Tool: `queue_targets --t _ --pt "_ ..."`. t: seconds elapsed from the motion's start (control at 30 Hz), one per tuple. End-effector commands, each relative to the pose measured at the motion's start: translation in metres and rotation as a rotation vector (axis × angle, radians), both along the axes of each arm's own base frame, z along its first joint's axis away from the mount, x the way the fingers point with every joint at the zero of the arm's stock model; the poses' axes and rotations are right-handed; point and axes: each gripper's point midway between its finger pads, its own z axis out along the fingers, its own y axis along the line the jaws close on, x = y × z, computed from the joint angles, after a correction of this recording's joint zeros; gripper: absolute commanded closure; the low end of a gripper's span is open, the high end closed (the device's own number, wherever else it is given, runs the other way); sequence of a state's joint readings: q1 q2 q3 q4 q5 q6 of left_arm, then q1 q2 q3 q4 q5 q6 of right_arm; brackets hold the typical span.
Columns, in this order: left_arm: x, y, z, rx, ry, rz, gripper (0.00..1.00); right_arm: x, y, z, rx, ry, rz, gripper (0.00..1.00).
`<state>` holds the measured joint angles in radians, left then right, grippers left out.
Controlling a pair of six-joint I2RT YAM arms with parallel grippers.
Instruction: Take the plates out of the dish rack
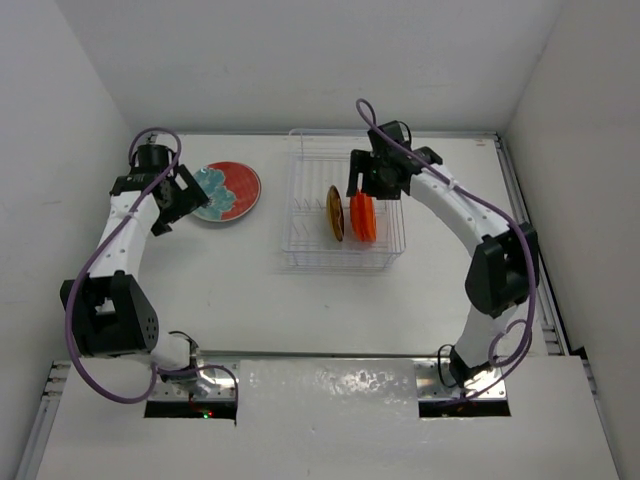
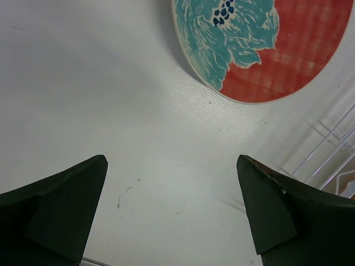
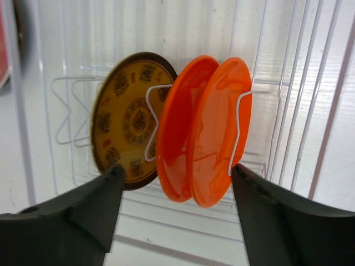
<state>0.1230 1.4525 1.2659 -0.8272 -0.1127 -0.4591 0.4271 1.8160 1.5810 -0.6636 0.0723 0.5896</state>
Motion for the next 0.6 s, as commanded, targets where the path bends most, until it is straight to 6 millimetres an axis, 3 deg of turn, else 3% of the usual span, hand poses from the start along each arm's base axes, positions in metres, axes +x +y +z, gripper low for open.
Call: queue_targets --t 0.0,0.1,0.2,0.57 --pt "0.003 0.005 0.018 0.037 -0.051 -0.01 0.0 0.008 -0.002 0.053 0.044 -0.13 -0.02 0.3" --pt "0.002 0.003 0.017 0.035 -0.046 -0.022 0.0 0.008 -0.013 0.051 0.035 -0.125 -0.037 0.42" --pt "0.0 0.001 0.012 0.028 -0.034 -0.03 0.0 0.008 -0.011 0.044 0.037 -0.107 -0.015 0.51" --pt "-0.002 -0.001 0.016 0.023 -0.032 -0.045 0.0 0.011 -0.01 -0.013 -0.015 0.003 -0.015 0.59"
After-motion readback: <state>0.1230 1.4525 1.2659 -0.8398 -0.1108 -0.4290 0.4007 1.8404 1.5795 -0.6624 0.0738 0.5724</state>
